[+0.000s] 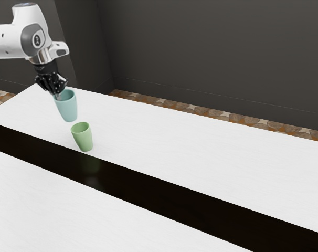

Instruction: Place the right cup onto the left cup

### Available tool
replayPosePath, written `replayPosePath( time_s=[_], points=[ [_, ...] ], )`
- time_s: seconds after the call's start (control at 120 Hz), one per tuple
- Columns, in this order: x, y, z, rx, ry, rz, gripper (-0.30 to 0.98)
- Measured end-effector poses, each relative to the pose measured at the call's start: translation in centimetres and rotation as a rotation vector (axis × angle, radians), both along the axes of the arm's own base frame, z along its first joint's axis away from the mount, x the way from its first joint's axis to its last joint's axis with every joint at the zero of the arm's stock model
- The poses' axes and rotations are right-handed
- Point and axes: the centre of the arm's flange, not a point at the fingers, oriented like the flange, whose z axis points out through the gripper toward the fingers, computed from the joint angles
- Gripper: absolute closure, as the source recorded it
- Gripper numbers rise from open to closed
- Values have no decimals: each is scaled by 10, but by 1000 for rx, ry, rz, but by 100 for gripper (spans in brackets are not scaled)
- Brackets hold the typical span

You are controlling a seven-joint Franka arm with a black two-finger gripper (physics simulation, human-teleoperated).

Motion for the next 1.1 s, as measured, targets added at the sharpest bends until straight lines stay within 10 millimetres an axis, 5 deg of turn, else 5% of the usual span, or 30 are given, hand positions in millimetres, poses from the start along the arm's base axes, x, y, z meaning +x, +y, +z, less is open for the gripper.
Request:
replayPosePath(
  time_s=[0.375,0.85,1.1],
  points=[
    [25,6,-44,-19,-11,-17,78],
    [31,8,-83,-81,-3,-12,78],
    [30,6,-89,-102,-2,-11,31]
  ],
)
